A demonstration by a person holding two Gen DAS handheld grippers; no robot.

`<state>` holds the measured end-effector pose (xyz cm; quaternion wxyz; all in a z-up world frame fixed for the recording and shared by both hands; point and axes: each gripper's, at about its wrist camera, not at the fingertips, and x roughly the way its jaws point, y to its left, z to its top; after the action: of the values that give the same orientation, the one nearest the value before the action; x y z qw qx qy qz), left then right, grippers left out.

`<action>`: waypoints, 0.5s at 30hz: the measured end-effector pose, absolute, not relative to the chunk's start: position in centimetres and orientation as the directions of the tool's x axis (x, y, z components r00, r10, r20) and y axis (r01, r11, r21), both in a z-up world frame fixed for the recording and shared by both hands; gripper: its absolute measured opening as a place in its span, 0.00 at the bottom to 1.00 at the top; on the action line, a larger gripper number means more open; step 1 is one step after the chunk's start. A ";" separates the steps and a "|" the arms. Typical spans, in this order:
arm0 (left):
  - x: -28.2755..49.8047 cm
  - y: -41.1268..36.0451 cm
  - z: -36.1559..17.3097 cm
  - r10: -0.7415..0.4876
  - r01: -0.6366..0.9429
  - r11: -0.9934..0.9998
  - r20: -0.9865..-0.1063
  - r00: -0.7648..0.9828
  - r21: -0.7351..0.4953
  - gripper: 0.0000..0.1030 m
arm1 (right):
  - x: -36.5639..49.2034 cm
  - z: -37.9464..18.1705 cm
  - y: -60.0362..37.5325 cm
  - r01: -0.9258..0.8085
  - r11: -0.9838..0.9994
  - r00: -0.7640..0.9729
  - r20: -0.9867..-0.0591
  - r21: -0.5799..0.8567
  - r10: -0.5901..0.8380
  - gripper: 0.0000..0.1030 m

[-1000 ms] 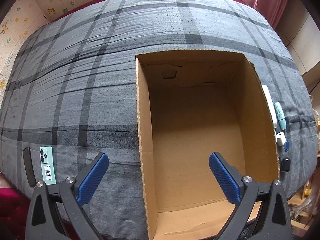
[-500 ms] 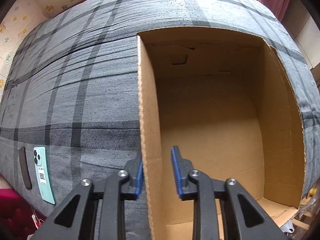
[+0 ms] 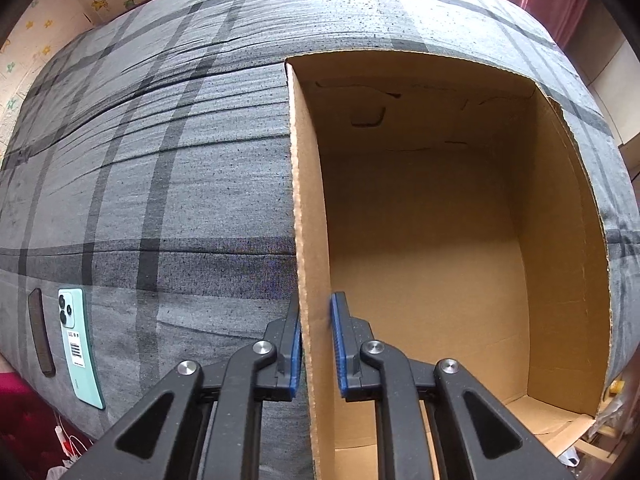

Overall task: Organize rigid objects
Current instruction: 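Grasp the box side wall with the left tool while the right tool approaches the black cap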

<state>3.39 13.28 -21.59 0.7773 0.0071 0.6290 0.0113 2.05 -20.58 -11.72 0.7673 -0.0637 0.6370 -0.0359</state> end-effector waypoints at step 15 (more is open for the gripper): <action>3.5 13.6 -21.9 0.014 -0.018 1.000 -0.980 0.200 0.011 0.13 | 1.1 -12.9 -21.4 -0.004 0.988 0.181 -0.972 -0.154 -0.151 1.00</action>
<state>3.53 13.62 -21.92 0.7746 -0.0014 0.6324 0.0103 1.10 -21.40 -12.87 0.7661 -0.0609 0.6380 -0.0480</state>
